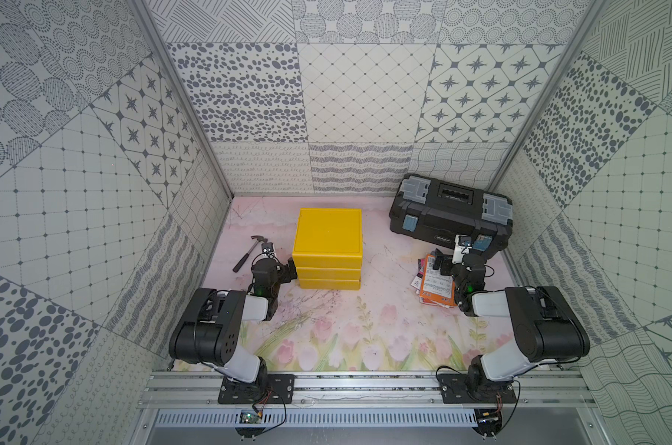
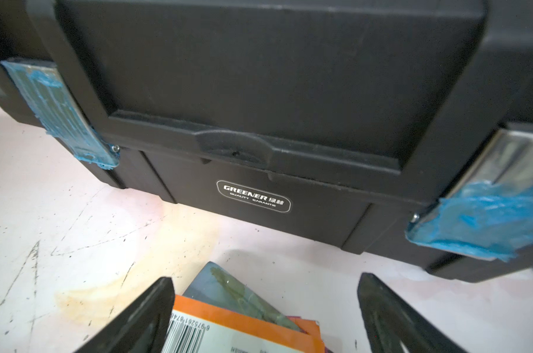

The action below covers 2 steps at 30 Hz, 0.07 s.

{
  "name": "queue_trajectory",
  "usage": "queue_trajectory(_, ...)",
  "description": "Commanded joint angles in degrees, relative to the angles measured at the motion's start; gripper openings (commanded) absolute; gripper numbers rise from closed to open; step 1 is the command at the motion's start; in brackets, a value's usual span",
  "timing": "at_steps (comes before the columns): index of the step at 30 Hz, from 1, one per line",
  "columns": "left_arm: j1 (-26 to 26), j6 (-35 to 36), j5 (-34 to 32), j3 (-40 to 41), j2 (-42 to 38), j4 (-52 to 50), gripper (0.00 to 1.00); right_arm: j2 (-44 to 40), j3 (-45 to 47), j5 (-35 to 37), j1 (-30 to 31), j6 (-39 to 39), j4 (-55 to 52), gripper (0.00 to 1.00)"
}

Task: Take the seed bags out of the drawer
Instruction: Reset both arms

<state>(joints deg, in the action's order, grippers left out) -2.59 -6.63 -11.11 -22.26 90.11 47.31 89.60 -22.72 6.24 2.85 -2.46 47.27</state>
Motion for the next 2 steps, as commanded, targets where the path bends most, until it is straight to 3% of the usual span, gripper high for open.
queue_trajectory(1,-0.68,0.92,-0.78,-0.41,0.0,2.63,0.99,-0.42,-0.75,-0.88,0.22,0.71,0.99,0.98)
queue_trajectory(2,-0.6,0.87,-0.84,-0.33,0.06,2.64,0.99,-0.48,-0.63,-0.9,0.22,0.73,1.13,0.98)
